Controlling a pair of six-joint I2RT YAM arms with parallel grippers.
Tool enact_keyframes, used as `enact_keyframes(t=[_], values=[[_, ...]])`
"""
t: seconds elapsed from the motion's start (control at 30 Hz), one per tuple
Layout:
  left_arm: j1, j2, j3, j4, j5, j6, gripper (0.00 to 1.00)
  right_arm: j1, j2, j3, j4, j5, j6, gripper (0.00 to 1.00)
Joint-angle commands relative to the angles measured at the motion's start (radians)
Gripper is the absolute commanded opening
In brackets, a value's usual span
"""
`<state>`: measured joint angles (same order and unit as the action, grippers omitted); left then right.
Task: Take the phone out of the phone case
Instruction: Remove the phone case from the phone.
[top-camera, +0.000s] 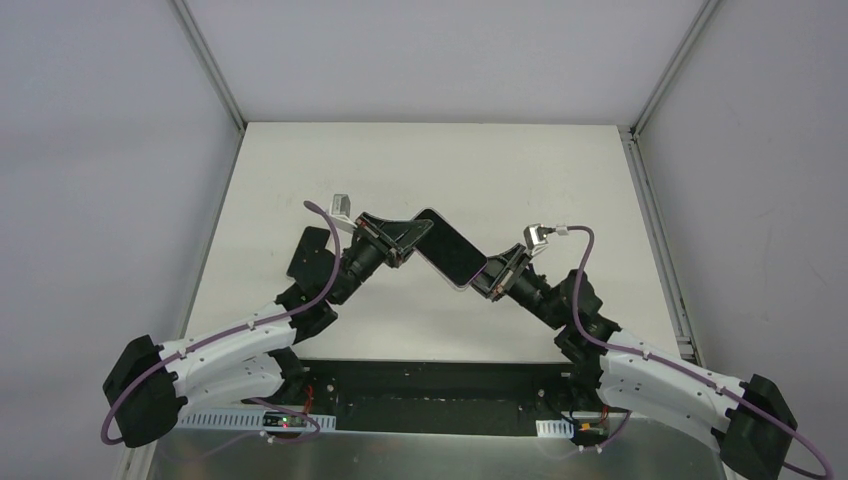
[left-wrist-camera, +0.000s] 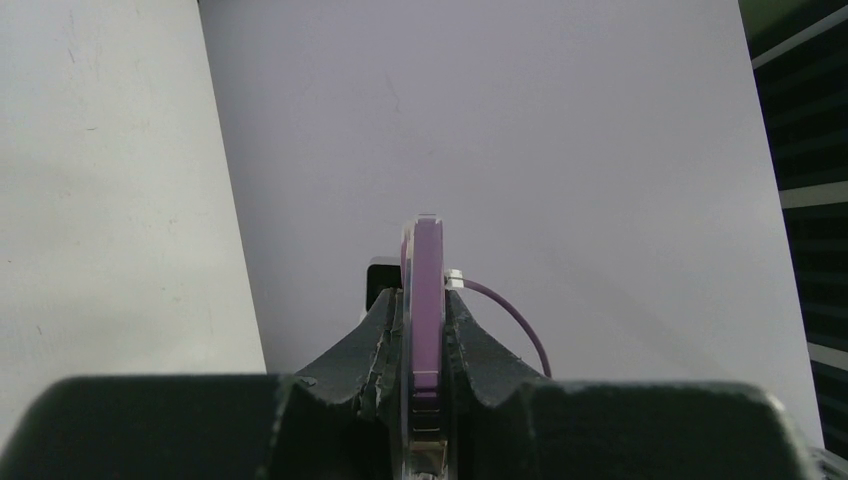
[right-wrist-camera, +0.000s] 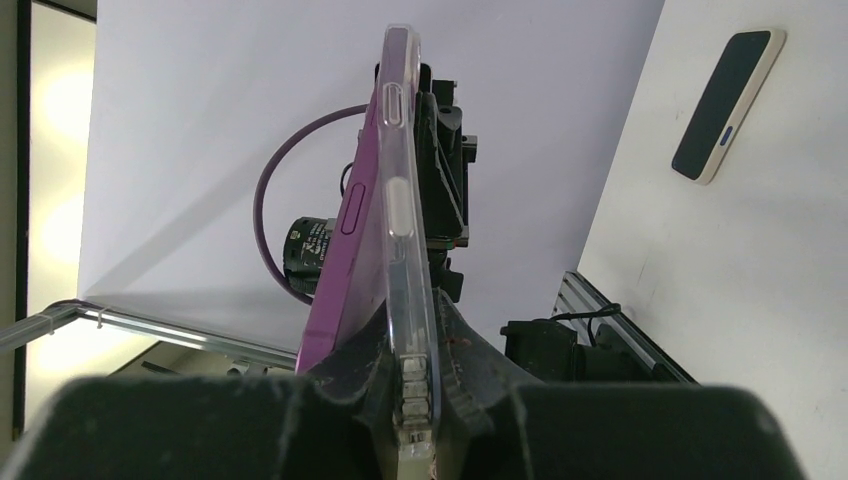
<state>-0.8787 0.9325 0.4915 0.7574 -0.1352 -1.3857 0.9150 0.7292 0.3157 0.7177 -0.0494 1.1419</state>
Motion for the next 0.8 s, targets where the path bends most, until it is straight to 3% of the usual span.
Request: enact_keyframes(t=[0.0, 0.27, 0.77], values=[[-0.014, -0.027, -0.012, 0.065, -0.009, 0.054, 0.18, -0.010, -0.022, 0.029, 0.074, -0.046, 0.027, 0.00], [-0.013, -0.048, -0.031, 0.065, -0.018, 0.078, 0.44, -0.014, -0.004, 0.028, 0.087, -0.063, 0.037, 0.00], [-0.012, -0.103, -0.084, 0.063, -0.074, 0.147, 0.59, -0.018, -0.003, 0.029, 0.092, -0.097, 0.056, 0.00]])
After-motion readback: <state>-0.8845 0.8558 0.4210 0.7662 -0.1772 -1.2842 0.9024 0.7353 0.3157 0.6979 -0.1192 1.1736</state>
